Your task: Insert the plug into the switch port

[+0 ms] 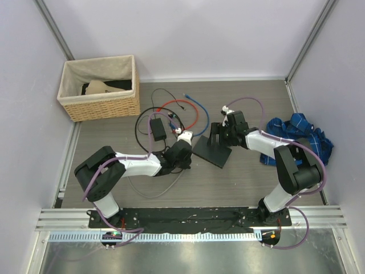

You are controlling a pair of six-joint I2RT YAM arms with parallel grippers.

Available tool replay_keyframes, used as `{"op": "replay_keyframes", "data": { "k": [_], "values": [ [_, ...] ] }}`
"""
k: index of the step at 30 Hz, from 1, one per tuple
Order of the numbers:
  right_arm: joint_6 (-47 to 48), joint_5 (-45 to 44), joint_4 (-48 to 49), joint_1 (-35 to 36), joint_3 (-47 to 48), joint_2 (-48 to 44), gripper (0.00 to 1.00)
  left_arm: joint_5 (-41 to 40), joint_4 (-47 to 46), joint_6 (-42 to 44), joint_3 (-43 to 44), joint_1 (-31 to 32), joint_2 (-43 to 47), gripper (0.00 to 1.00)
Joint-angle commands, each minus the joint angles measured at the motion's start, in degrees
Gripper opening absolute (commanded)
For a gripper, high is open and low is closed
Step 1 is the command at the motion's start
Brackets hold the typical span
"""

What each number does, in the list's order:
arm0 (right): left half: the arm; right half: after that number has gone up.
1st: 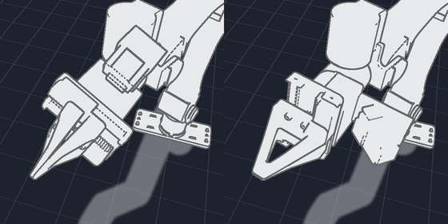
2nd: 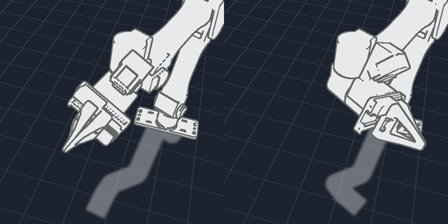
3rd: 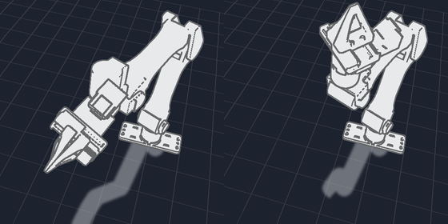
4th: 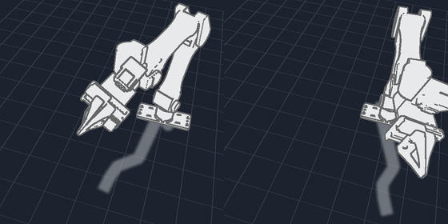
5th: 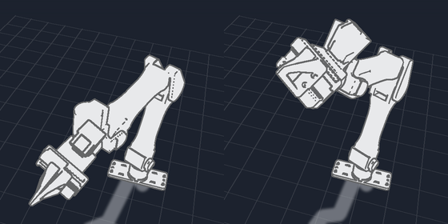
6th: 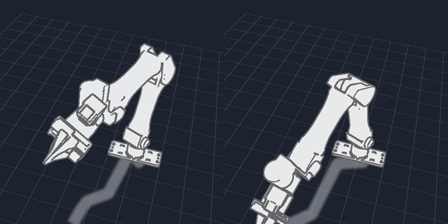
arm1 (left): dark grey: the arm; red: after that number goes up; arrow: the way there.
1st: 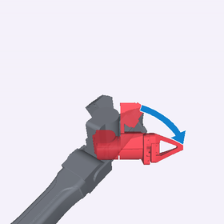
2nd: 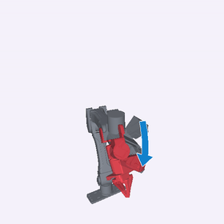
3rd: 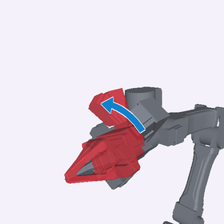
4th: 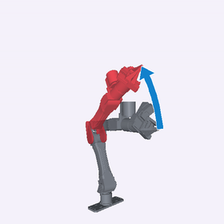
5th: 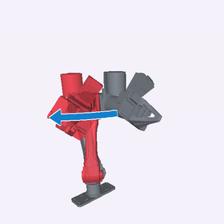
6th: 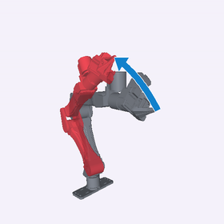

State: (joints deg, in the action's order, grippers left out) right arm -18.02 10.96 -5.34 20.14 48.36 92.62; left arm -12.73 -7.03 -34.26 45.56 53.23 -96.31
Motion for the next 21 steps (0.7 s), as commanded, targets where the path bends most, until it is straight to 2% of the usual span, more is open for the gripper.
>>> {"op": "replay_keyframes", "data": {
  "k": [1, 10, 14, 17, 21],
  "values": [
    [3.86, -0.94, 0.34, 0.07, 3.76, -2.01, 0.84, 0.86, -0.09, 3.14, -1.35, -0.94, 2.01, 0.00],
    [3.79, 1.78, -0.19, 0.86, 5.96, -2.97, 0.84, 2.36, -1.49, 4.20, -0.82, -1.02, 0.95, 0.00],
    [-1.13, 4.41, -0.37, 1.31, 5.26, -5.95, 0.80, 2.19, -2.64, 3.50, -3.19, -1.02, 4.81, 0.00],
    [-8.50, 8.27, 1.38, 1.39, 2.55, -8.33, 0.75, 2.10, -3.17, 2.97, -4.51, -0.94, 8.41, 0.00],
    [-19.66, 14.34, 10.50, 1.92, -3.70, -11.23, 0.69, 2.10, -3.69, 2.45, -5.30, -1.02, 12.54, 0.00]
  ]
}}
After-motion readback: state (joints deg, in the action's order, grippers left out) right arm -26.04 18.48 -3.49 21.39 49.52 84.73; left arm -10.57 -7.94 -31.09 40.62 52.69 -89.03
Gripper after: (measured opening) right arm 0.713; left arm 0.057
